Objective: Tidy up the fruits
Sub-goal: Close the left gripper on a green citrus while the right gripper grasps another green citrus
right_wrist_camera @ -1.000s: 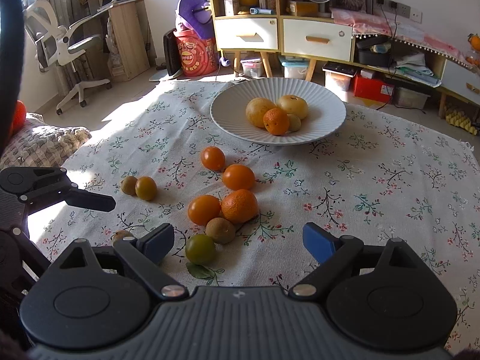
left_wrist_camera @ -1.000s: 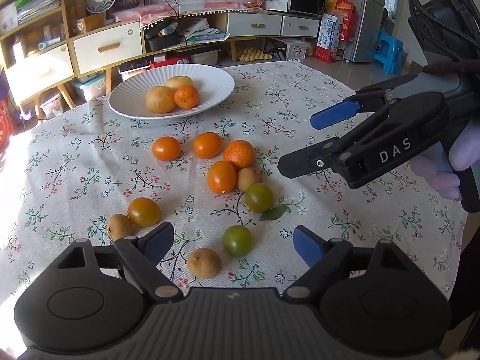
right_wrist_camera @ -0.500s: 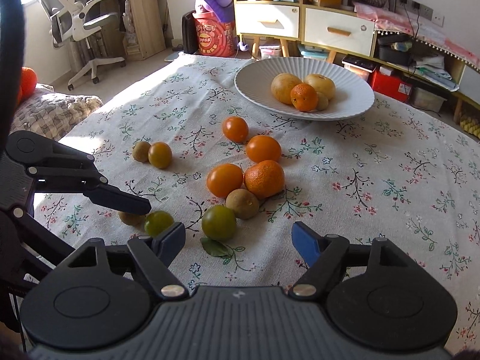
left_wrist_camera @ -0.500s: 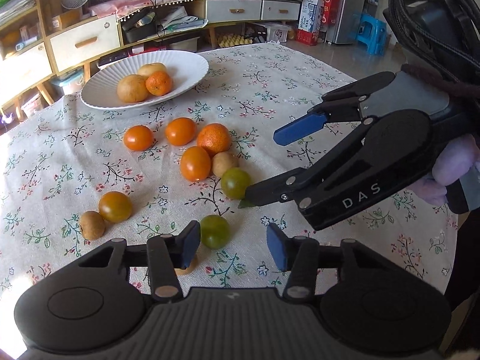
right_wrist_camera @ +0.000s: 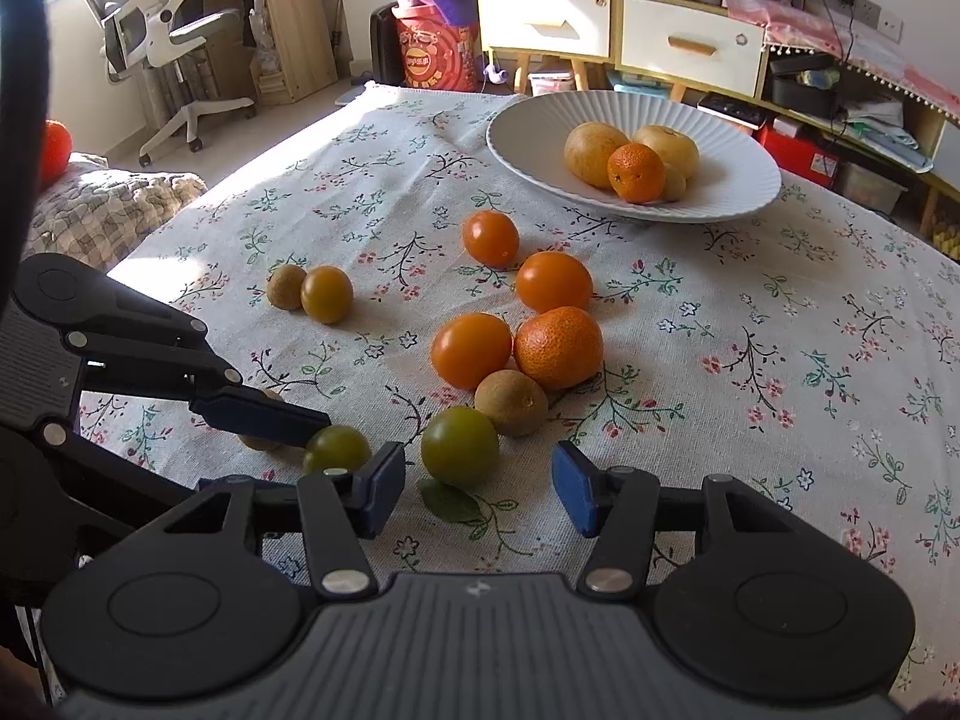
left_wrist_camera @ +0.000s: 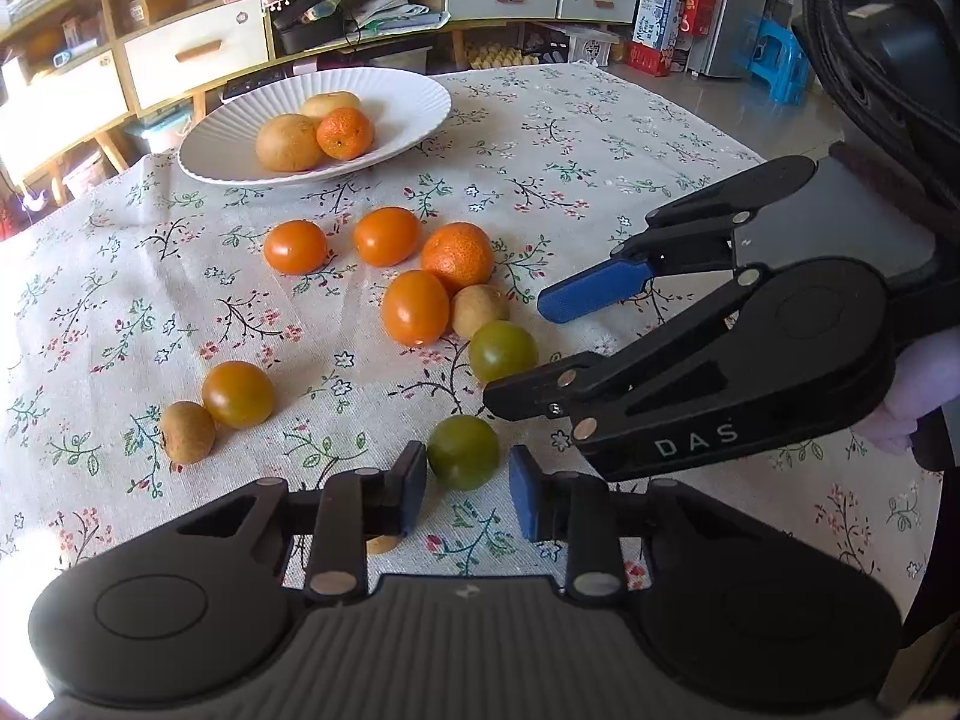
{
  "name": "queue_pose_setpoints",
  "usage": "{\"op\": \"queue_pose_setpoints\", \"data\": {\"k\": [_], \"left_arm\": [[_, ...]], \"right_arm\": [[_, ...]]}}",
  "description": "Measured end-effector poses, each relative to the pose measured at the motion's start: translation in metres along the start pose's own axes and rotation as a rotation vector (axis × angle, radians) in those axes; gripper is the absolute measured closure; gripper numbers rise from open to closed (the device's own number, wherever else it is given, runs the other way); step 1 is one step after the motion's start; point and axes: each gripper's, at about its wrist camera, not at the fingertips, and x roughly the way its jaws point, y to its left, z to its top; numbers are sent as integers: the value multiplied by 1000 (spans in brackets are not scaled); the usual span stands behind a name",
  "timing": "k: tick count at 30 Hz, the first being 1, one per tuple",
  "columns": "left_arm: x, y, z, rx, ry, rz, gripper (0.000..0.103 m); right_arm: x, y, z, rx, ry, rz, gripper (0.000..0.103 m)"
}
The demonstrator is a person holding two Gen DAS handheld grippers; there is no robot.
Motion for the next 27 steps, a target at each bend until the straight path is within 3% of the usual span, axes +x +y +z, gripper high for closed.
{"op": "queue_pose_setpoints", "data": {"k": [12, 27], "left_arm": [[1, 1, 2, -18, 3, 7, 88], [-7, 4, 6, -41, -13, -3, 89]], "right_arm": [[7, 6, 2, -14, 11, 10, 77], [-6, -1, 8, 9, -18, 21, 77]]}}
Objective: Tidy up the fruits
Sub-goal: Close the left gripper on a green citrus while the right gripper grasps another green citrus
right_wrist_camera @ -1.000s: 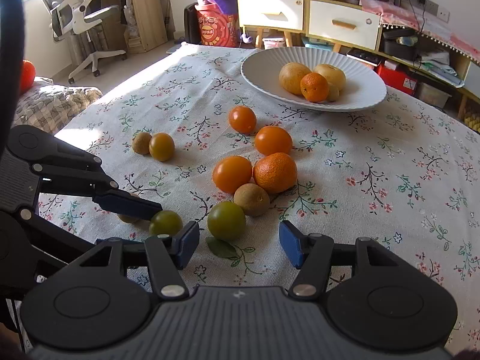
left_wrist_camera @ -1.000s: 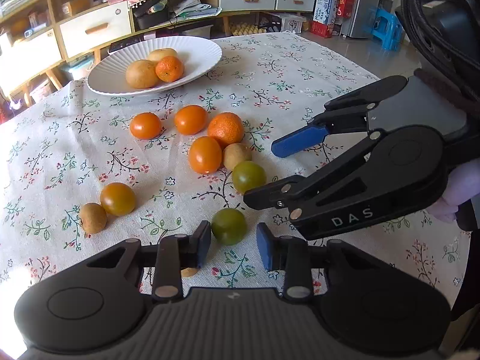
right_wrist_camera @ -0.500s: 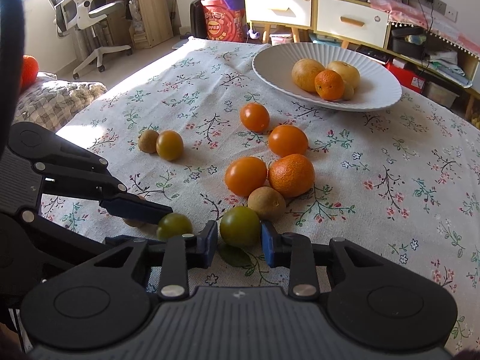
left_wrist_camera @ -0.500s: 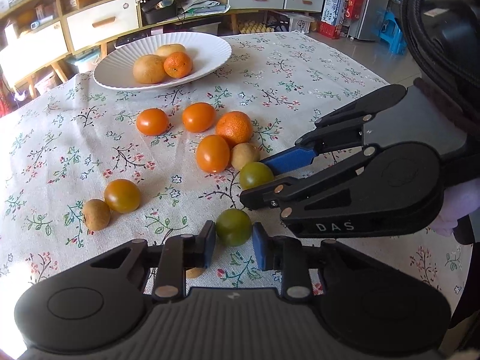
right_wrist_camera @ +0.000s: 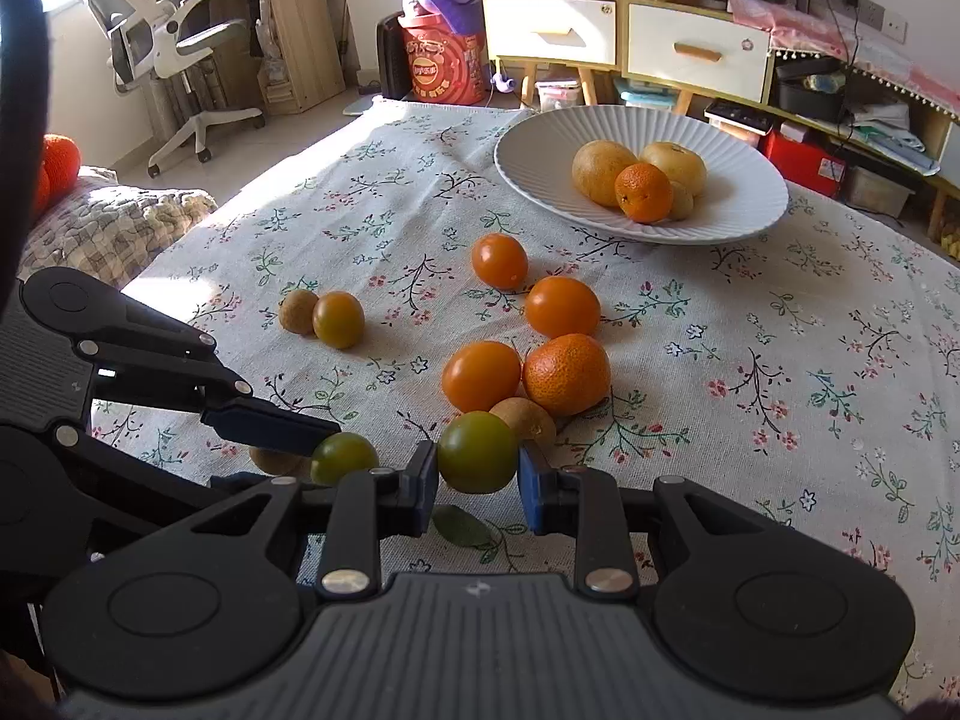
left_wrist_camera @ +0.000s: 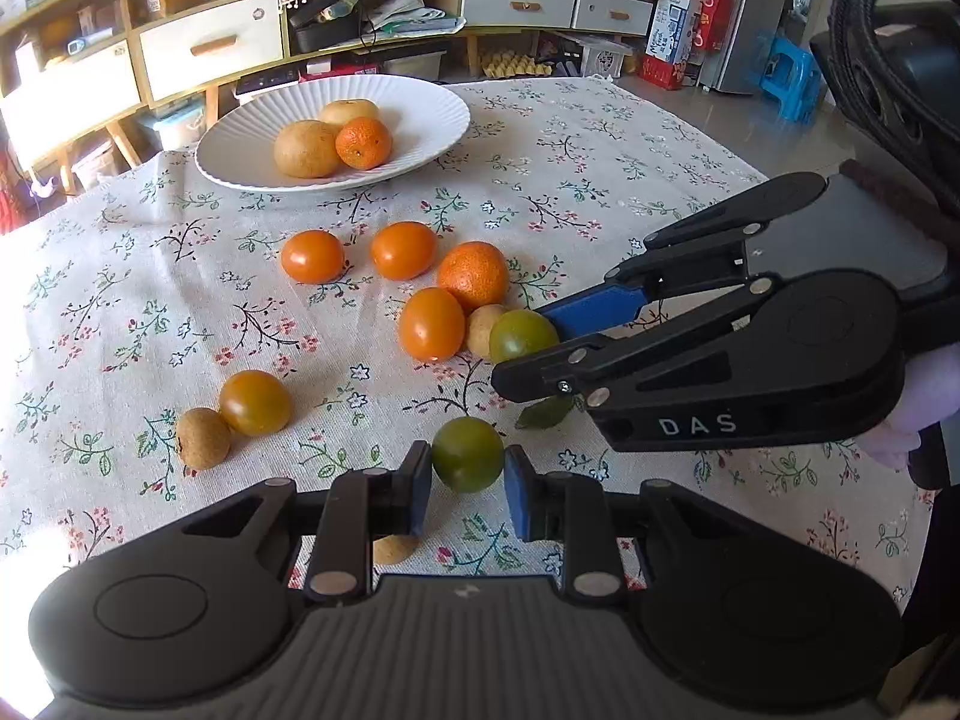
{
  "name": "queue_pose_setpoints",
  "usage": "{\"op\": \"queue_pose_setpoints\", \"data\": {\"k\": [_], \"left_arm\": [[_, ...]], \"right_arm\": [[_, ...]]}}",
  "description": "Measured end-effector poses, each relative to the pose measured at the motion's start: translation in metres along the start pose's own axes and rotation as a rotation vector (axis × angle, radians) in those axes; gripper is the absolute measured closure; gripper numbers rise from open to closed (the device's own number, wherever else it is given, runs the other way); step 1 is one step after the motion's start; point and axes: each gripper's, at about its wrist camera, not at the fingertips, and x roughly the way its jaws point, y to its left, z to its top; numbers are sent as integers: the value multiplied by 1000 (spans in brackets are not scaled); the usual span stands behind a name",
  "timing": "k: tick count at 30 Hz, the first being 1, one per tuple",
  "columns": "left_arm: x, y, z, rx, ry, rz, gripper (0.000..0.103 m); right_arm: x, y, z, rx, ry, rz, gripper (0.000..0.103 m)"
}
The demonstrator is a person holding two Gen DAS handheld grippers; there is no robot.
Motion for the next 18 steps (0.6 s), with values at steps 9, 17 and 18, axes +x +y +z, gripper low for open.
{"op": "queue_pose_setpoints", "data": {"k": [9, 17, 18], "left_arm": [[-11, 10, 13, -36, -43, 3, 89], [-14, 19, 32, -81, -78, 13, 89], [-14, 20, 34, -84, -82, 14, 89]], "right_arm": [[-7, -15, 17, 43, -52, -14, 77], [-12, -31, 32, 91, -98, -28, 77], [-13, -33, 33, 96, -103, -30, 77]]}}
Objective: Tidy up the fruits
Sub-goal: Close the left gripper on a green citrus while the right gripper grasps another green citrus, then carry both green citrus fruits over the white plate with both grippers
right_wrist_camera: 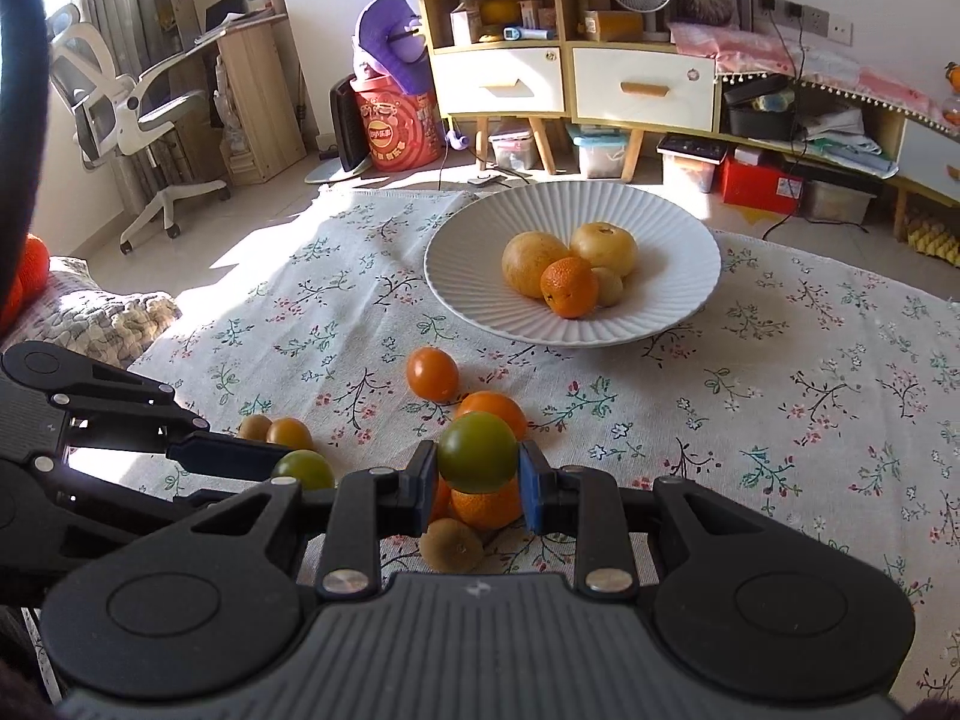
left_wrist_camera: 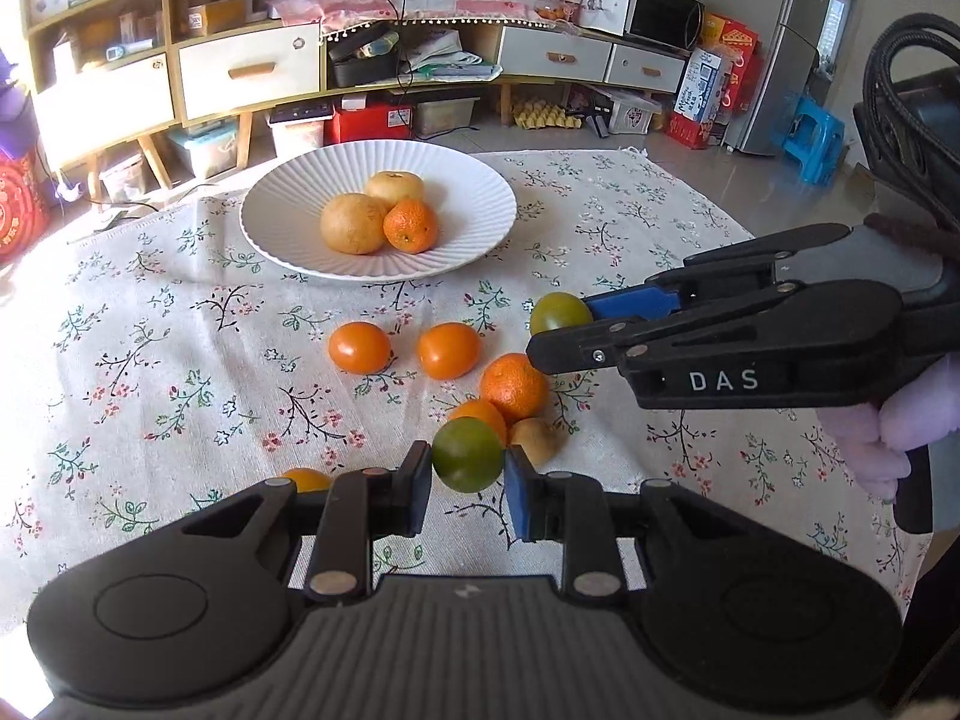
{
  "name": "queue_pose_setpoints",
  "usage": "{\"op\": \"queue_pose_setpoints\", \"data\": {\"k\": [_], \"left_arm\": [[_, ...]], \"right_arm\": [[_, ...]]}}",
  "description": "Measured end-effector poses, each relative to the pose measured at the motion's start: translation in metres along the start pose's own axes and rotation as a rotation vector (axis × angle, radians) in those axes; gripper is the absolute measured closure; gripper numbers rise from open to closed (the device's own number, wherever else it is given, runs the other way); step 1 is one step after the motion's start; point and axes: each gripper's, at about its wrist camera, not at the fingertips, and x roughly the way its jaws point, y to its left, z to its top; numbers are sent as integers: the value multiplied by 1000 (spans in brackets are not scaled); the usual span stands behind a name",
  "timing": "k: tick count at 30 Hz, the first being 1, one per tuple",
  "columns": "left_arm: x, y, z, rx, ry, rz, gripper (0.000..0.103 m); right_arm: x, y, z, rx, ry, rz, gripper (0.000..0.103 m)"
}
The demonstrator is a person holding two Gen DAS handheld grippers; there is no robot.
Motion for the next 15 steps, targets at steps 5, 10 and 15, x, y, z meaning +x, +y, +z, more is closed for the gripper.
{"op": "queue_pose_setpoints", "data": {"k": [5, 10, 15], "left_arm": [[1, 5, 15, -15, -28, 11, 89], [4, 7, 30, -25, -51, 23, 89], [15, 8, 45, -35, -62, 33, 89]], "right_arm": [[0, -8, 9, 25, -21, -15, 77], [3, -15, 19, 44, -34, -32, 77], [10, -23, 31, 51, -44, -41, 77]]}}
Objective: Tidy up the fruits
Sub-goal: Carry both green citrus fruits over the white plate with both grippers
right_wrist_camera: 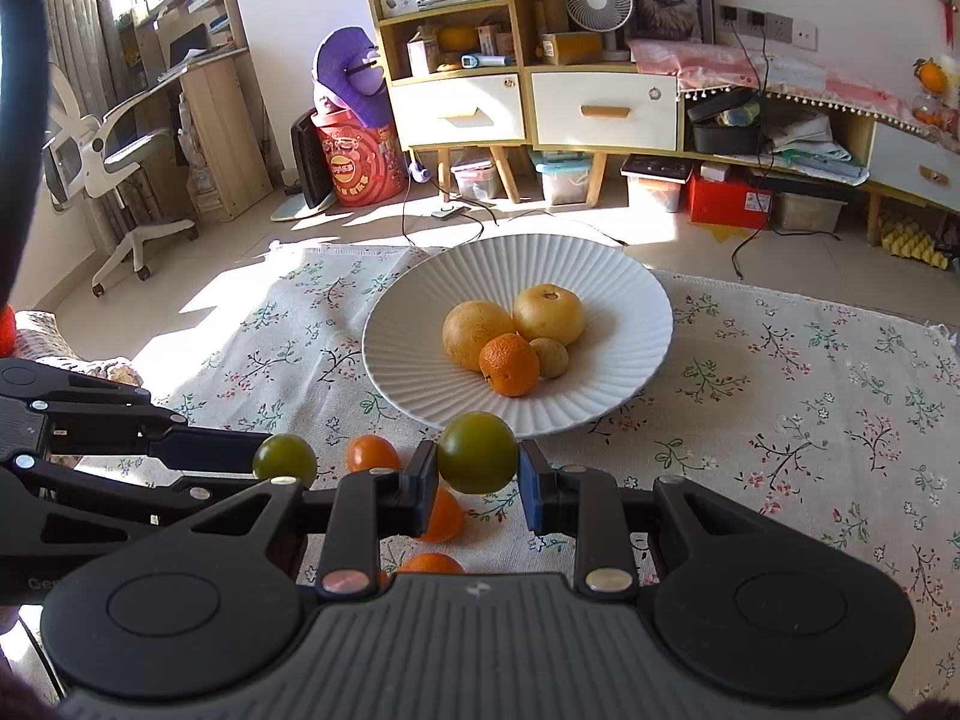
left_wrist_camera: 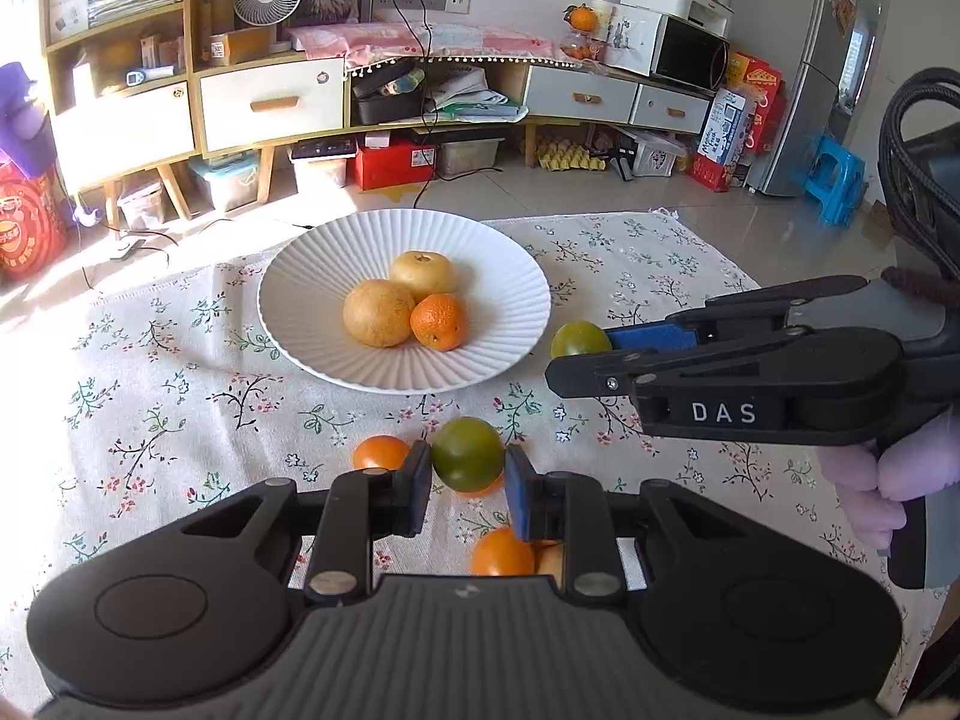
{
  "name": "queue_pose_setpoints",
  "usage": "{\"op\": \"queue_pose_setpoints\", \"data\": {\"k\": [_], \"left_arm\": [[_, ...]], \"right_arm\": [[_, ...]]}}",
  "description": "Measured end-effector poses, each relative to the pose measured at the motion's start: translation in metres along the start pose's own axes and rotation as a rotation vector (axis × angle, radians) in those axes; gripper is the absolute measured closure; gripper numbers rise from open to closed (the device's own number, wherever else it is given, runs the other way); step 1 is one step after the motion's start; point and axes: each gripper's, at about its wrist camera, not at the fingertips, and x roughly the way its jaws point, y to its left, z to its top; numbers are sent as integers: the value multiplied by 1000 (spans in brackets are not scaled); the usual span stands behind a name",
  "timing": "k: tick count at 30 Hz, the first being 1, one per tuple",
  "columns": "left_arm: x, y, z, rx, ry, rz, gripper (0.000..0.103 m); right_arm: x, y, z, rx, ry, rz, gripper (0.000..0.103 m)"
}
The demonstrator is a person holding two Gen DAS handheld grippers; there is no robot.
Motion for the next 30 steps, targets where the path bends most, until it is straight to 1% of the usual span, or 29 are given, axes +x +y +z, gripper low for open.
{"op": "queue_pose_setpoints", "data": {"k": [5, 13, 18, 23, 30], "left_arm": [[16, 10, 17, -39, -4, 10, 89], [43, 26, 57, -75, -22, 36, 89], [62, 31, 69, -83, -19, 53, 89], [86, 42, 80, -126, -3, 69, 89], [111, 53, 88, -163, 37, 77, 89]], "right_arm": [[8, -9, 10, 5, -4, -7, 77], [34, -32, 23, 34, 10, -42, 77], [46, -41, 29, 25, 21, -57, 77], [57, -48, 31, 16, 37, -62, 77], [66, -50, 33, -10, 34, -38, 77]]}}
